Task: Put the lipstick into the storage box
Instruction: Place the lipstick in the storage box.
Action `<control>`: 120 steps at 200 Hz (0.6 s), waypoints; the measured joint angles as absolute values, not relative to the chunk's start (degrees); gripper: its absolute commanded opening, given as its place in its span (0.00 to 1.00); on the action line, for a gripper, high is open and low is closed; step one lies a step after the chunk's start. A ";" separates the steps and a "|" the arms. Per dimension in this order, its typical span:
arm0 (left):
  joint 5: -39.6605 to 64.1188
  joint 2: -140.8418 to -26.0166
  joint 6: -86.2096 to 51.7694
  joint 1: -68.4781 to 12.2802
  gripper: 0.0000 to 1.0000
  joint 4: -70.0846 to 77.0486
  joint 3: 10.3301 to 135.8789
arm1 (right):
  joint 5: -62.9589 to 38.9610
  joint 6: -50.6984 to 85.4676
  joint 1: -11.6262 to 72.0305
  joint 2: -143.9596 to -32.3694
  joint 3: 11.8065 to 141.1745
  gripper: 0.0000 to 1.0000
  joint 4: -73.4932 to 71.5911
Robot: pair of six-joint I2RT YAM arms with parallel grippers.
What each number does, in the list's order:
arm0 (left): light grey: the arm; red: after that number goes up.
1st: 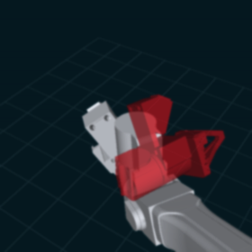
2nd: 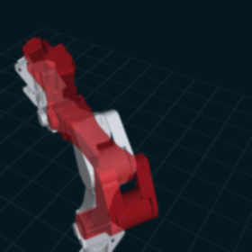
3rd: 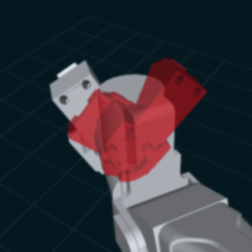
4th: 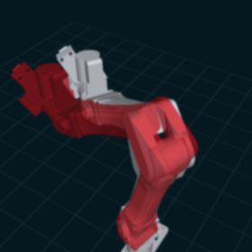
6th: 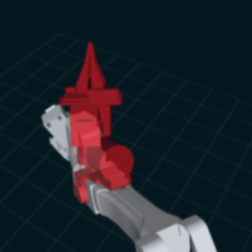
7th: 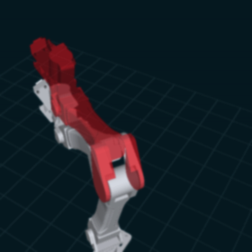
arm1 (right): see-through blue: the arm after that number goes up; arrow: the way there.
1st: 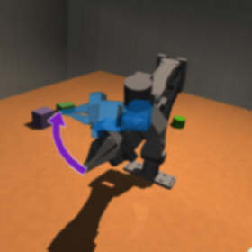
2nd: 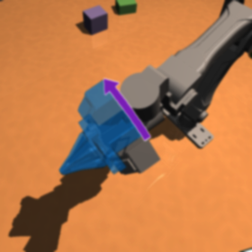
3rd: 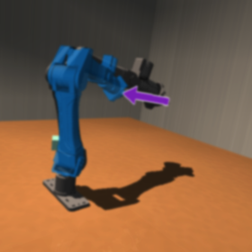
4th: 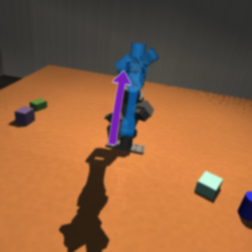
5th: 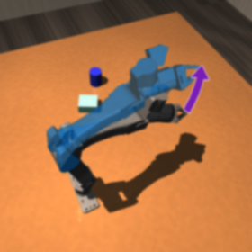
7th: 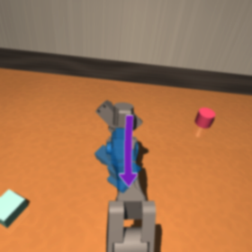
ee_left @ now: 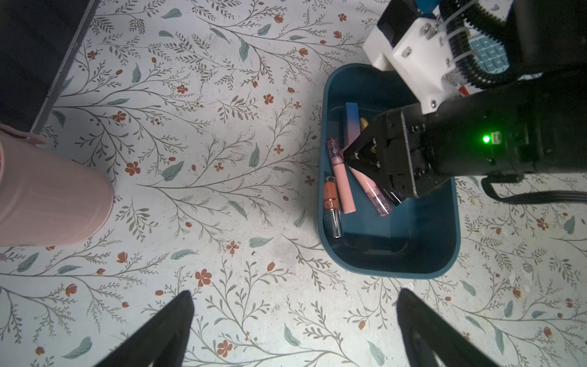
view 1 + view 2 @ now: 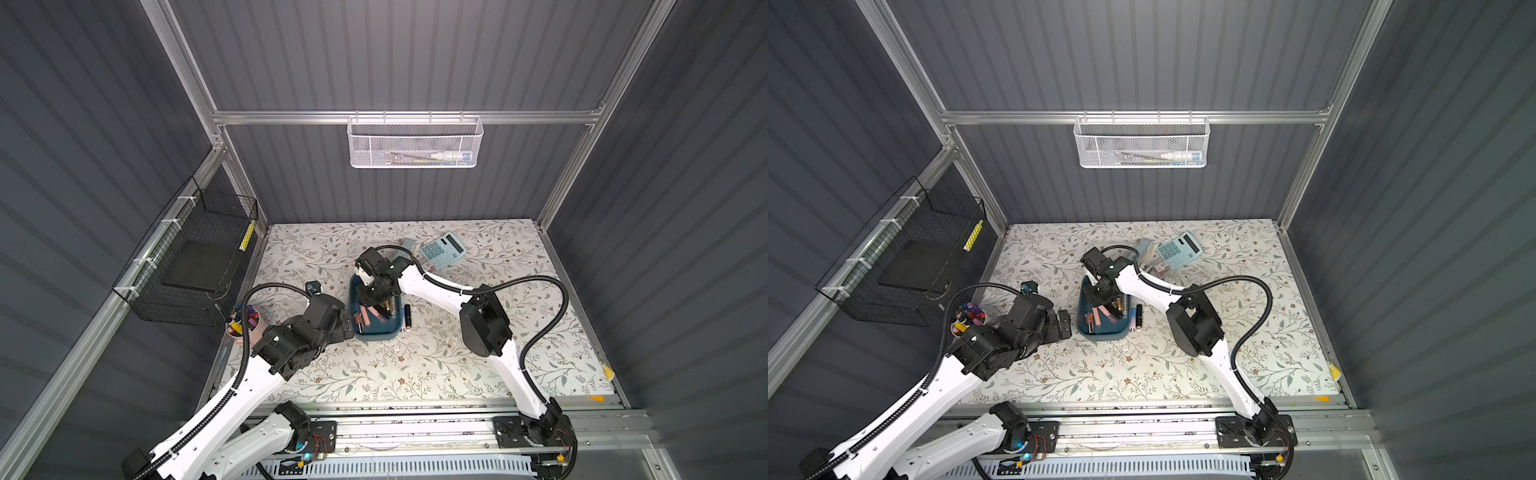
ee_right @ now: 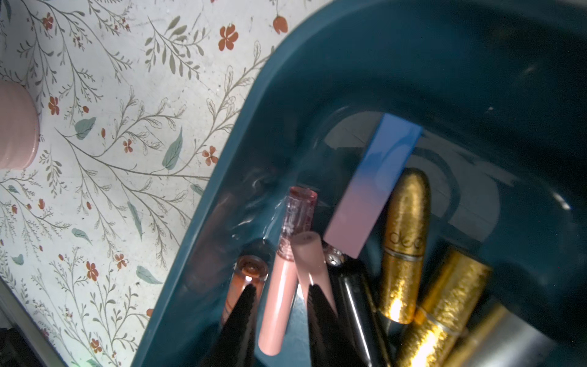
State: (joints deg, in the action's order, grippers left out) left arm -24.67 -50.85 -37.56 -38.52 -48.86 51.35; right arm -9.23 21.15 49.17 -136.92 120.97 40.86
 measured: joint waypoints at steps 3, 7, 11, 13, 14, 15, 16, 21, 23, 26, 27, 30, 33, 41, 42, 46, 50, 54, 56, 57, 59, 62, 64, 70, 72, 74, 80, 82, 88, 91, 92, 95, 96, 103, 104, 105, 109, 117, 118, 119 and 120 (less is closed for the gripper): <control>-24.67 -50.87 -37.56 -38.52 1.00 -48.86 51.35 | -8.95 21.08 49.17 -136.64 120.66 0.31 40.84; -24.67 -50.89 -37.56 -38.52 1.00 -48.88 51.35 | -8.64 20.84 49.17 -135.96 119.77 0.31 40.56; -24.67 -50.94 -37.56 -38.52 1.00 -48.88 51.35 | -8.12 20.71 49.17 -135.04 118.72 0.31 40.38; -24.69 -50.98 -37.56 -38.52 1.00 -48.88 51.35 | -8.03 20.53 49.17 -134.45 117.97 0.32 40.21; -24.67 -50.98 -37.56 -38.52 1.00 -48.88 51.35 | -7.97 20.51 49.17 -134.26 117.75 0.32 40.21; -24.67 -50.98 -37.56 -38.52 1.00 -48.88 51.35 | -7.86 20.49 49.17 -134.04 117.54 0.32 40.21; -24.67 -50.98 -37.56 -38.52 1.00 -48.86 51.35 | -7.49 20.49 49.17 -133.49 116.97 0.32 40.23; -24.69 -51.00 -37.56 -38.52 1.00 -48.86 51.35 | -7.16 20.29 49.17 -131.96 115.15 0.32 40.01; -24.67 -51.00 -37.56 -38.52 1.00 -48.86 51.35 | -6.70 20.29 49.17 -131.04 114.26 0.32 40.05; -24.67 -51.05 -37.56 -38.52 1.00 -48.88 51.35 | -6.35 20.21 49.17 -129.78 112.92 0.33 39.83; -24.67 -51.05 -37.56 -38.52 1.00 -48.88 51.35 | -6.31 20.16 49.17 -129.47 112.62 0.33 39.81; -24.67 -51.07 -37.56 -38.52 1.00 -48.86 51.35 | -5.67 20.08 49.17 -128.11 111.39 0.33 39.88; -24.67 -51.11 -37.56 -38.52 1.00 -48.86 51.35 | -5.21 19.94 49.17 -126.45 109.80 0.33 39.75; -24.67 -51.16 -37.56 -38.52 1.00 -48.84 51.35 | -3.84 19.75 49.10 -122.96 107.02 0.33 39.66; -24.64 -51.16 -37.56 -38.52 1.00 -48.84 51.35 | -3.57 19.66 49.10 -122.23 106.56 0.33 39.70; -24.64 -51.24 -37.56 -38.52 1.00 -48.82 51.35 | -2.87 19.66 49.01 -120.31 105.19 0.34 39.44; -24.64 -51.29 -37.56 -38.52 1.00 -48.82 51.35 | -2.15 19.49 48.97 -118.48 103.81 0.34 39.18; -24.62 -51.37 -37.56 -38.52 1.00 -48.77 51.35 | -1.48 19.42 48.84 -116.27 102.17 0.34 38.70; -24.62 -51.40 -37.56 -38.52 1.00 -48.75 51.35 | -1.15 19.44 48.80 -115.52 101.67 0.34 38.68; -24.60 -51.46 -37.56 -38.52 1.00 -48.71 51.35 | -0.95 19.44 48.75 -115.11 101.34 0.34 38.63; -24.58 -51.53 -37.56 -38.52 1.00 -48.69 51.35 | -0.60 19.49 48.66 -113.99 100.49 0.34 38.41; -24.51 -51.62 -37.56 -38.52 1.00 -48.66 51.35 | -0.16 19.42 48.56 -112.66 99.50 0.35 38.30; -24.45 -51.70 -37.56 -38.52 1.00 -48.62 51.35 | 0.27 19.44 48.38 -111.61 98.67 0.35 38.11; -24.40 -51.90 -37.56 -38.52 1.00 -48.49 51.35 | 1.08 19.51 48.01 -109.08 96.36 0.35 37.36; -24.38 -52.01 -37.56 -38.52 1.00 -48.45 51.35 | 1.39 19.53 47.83 -108.16 95.48 0.34 37.10; -24.34 -52.05 -37.56 -38.52 1.00 -48.42 51.35 | 1.52 19.57 47.72 -107.59 94.87 0.34 36.93; -24.16 -52.29 -37.56 -38.52 1.00 -48.27 51.35 | 2.26 19.75 47.09 -105.41 92.33 0.34 36.47; -24.14 -52.34 -37.56 -38.52 1.00 -48.25 51.35 | 2.39 19.79 46.96 -104.97 91.74 0.34 36.40; -23.94 -52.49 -37.56 -38.52 1.00 -48.10 51.35 | 3.01 20.16 46.30 -103.50 89.47 0.34 36.01; -23.94 -52.53 -37.58 -38.52 1.00 -48.01 51.35 | 3.27 20.34 46.00 -102.91 88.27 0.35 35.88; -23.92 -52.53 -37.56 -38.52 1.00 -47.99 51.35 | 3.38 20.45 45.87 -102.67 87.70 0.35 35.70; -23.81 -52.56 -37.56 -38.52 1.00 -47.92 51.35 | 3.57 20.56 45.63 -102.30 86.56 0.34 35.53; -23.77 -52.58 -37.58 -38.52 1.00 -47.86 51.35 | 3.62 20.60 45.56 -102.21 86.28 0.34 35.53; -23.66 -52.62 -37.58 -38.52 1.00 -47.68 51.35 | 4.25 21.04 44.82 -101.69 83.37 0.35 35.18; -23.59 -52.62 -37.58 -38.52 1.00 -47.64 51.35 | 4.29 21.08 44.73 -101.65 83.07 0.35 35.11; -23.55 -52.62 -37.58 -38.52 1.00 -47.59 51.35 | 4.34 21.12 44.66 -101.62 82.78 0.35 35.05; -23.42 -52.62 -37.58 -38.52 1.00 -47.51 51.35 | 4.49 21.37 44.38 -101.58 81.32 0.35 34.83; -23.18 -52.62 -37.58 -38.52 1.00 -47.35 51.35 | 4.78 21.98 43.86 -101.65 78.13 0.34 34.37; -23.14 -52.62 -37.58 -38.52 1.00 -47.33 51.35 | 4.82 22.15 43.81 -101.69 77.54 0.34 34.28; -23.11 -52.62 -37.58 -38.52 1.00 -47.31 51.35 | 4.82 22.20 43.79 -101.71 77.30 0.34 34.28; -23.05 -52.62 -37.58 -38.52 1.00 -47.27 51.35 | 4.82 22.31 43.75 -101.75 76.77 0.34 34.24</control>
State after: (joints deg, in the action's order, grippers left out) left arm -23.05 -52.62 -37.58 -38.52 -47.27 51.35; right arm 4.82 22.31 43.75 -101.75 76.77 34.24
